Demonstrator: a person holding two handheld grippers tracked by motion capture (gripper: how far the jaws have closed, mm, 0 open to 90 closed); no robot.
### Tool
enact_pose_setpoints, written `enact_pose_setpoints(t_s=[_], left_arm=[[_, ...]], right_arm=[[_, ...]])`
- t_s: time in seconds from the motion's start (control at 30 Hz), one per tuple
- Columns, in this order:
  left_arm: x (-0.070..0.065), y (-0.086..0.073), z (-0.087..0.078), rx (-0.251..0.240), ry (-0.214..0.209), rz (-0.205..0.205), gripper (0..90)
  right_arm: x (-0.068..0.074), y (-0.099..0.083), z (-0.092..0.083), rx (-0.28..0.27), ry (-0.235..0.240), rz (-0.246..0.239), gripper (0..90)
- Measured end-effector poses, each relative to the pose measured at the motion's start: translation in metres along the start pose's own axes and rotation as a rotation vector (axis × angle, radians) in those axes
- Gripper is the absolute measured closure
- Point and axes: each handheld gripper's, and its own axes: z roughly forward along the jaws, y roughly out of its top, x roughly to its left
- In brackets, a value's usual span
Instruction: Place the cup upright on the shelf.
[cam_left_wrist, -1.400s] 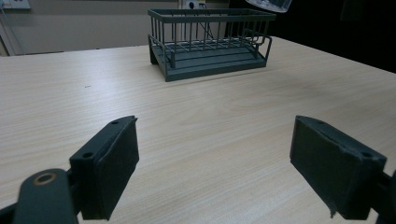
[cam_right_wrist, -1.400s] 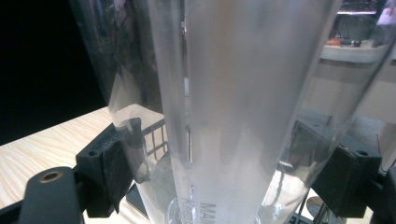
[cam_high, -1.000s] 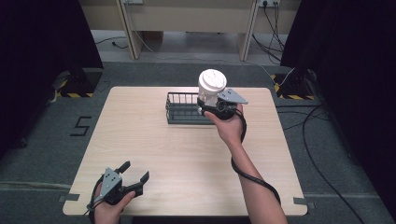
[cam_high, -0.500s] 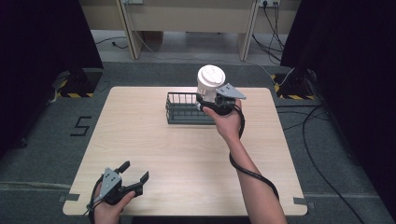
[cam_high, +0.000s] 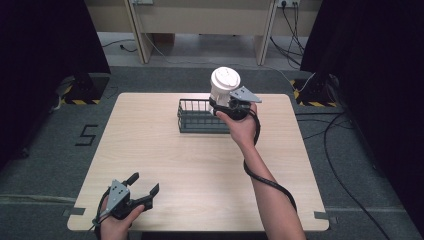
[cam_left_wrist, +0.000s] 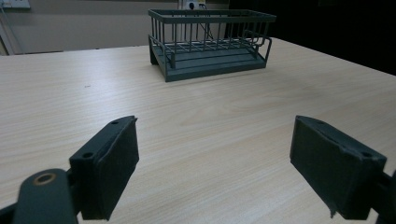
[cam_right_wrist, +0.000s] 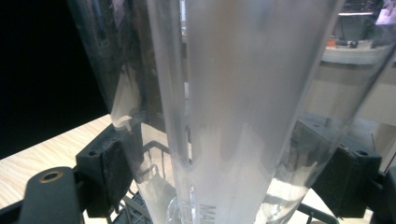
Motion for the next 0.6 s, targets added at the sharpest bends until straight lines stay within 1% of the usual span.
enact_pose_setpoints(t_s=[0.13,0.23,0.37,0.43,0.6], left_arm=[[0.0,0.0,0.0,0.0,0.0,0.0,14.9],[0.0,0.0,0.0,0.0,-0.002,0.0,15.0],[0.0,0.0,0.0,0.001,-0.003,0.001,15.0],[0.0,0.0,0.0,-0.001,-0.005,-0.001,15.0],[0.0,0.0,0.0,0.0,-0.007,-0.005,15.0]], right_arm=[[-0.002,0.001,0.003,0.005,-0.003,0.006,18.4],[-0.003,0.003,0.006,0.009,-0.006,-0.003,18.4],[-0.002,0.004,0.011,0.016,-0.006,-0.002,18.5],[-0.002,0.004,0.013,0.022,-0.01,-0.012,18.4],[-0.003,0.002,0.018,0.029,-0.013,-0.002,18.4]])
